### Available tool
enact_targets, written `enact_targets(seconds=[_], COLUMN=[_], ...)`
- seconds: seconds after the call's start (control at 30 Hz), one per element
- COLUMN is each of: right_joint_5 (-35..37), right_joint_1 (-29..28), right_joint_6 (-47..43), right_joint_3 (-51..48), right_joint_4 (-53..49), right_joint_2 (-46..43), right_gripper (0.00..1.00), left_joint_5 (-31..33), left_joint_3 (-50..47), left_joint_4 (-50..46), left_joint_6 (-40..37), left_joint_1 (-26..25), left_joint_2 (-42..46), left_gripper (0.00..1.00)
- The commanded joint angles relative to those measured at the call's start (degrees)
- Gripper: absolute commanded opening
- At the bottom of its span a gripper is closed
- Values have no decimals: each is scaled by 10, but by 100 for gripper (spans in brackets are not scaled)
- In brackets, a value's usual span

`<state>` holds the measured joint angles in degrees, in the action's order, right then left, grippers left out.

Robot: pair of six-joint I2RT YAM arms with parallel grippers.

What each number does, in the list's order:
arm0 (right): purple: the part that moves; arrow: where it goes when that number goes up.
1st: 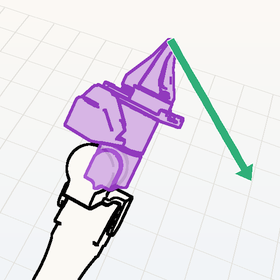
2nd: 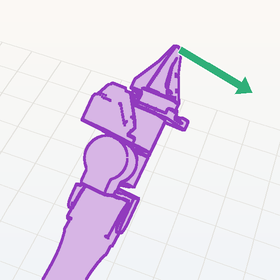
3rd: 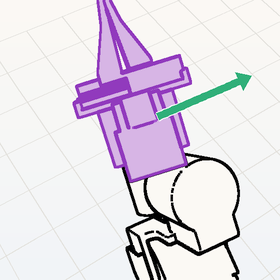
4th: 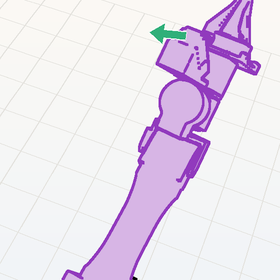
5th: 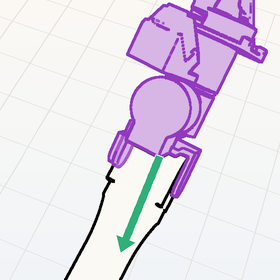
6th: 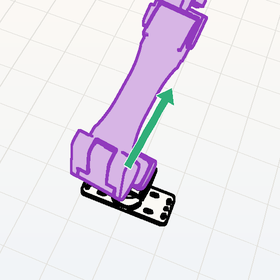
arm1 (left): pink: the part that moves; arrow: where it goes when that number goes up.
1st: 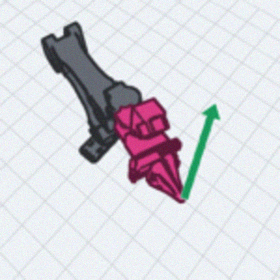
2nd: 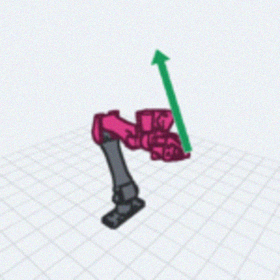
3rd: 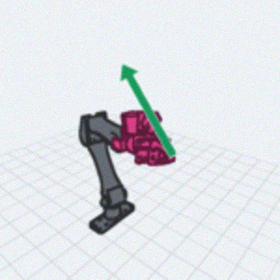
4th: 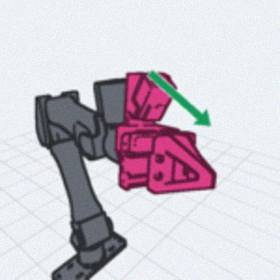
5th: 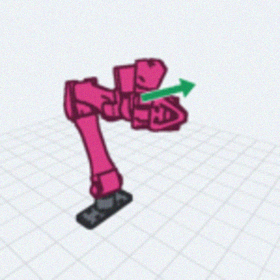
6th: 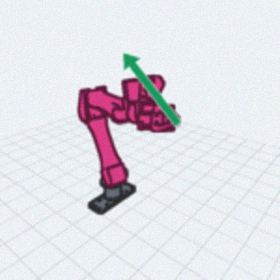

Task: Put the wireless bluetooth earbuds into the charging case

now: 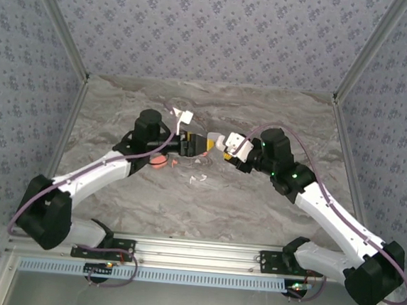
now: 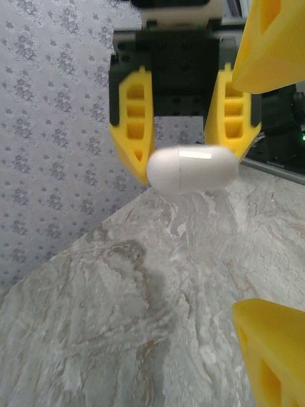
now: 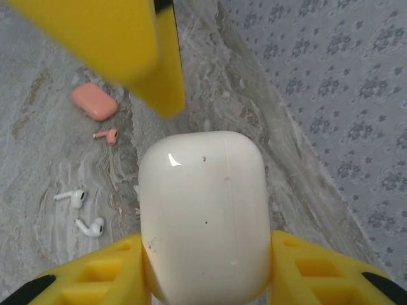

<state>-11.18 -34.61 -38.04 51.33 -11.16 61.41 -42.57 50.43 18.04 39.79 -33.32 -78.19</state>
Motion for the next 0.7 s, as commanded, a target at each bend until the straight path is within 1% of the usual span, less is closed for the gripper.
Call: enact_targets(seconds=[0.0,0.17,0.27,0.4,0.5,0.67], right_joint_5=[9,8,5,12,22,26], right_joint_1=[-7,-10,-11,-11,-10,-10], right_joint_6=[16,22,25,32,38,41], right_joint_3=[-5,-9,-11,-9,-5,-1], right_joint_4=[25,36,43,47,44,44], right_joint_2=[-13,-13,-12,-7,-2,4], right_gripper=[43,44,44,44,44,45], left_joint_5=[-33,-46,-51,-54,-63,-68], left_joint_3=[36,41,42,48,52,55], left_joint_4=[43,86,103,99,101,110], left_joint_6=[26,54,63,57,58,64], left_joint_1=[-12,-22,-27,-33,-34,-37], left_joint_2=[-27,-52,-58,-65,-75,-85], left_gripper=[81,79,75,68,58,46])
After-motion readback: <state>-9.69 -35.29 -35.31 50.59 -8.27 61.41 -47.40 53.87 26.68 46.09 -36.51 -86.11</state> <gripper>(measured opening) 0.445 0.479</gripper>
